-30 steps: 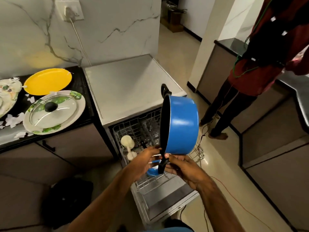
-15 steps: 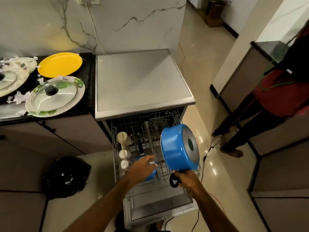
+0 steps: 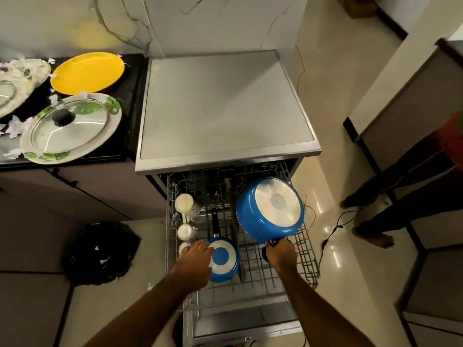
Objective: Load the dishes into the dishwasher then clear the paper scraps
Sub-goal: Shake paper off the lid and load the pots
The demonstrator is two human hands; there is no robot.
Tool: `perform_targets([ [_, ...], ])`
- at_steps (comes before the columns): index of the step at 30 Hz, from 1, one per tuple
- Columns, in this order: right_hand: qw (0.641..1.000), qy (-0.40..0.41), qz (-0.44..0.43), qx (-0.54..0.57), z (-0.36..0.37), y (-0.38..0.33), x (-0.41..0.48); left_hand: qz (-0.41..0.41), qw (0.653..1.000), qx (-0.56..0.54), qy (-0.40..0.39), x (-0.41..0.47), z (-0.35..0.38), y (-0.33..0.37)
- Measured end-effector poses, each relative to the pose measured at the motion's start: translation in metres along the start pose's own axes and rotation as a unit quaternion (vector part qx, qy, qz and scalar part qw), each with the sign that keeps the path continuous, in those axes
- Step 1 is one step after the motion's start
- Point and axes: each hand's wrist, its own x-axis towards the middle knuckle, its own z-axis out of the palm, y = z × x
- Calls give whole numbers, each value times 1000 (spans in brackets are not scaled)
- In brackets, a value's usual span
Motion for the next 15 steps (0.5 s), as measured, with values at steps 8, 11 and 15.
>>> perform_targets([
  [8,994,47,-54,-79,56,9,41,-17,999,-36,4,48,49,-5],
  [11,993,46,-57,-97,72,19,48,-24,997,-69,-4,50,68,1],
  [15,993,32,-70,-92,76,26,48,19,998,-53,-17,36,93,6],
])
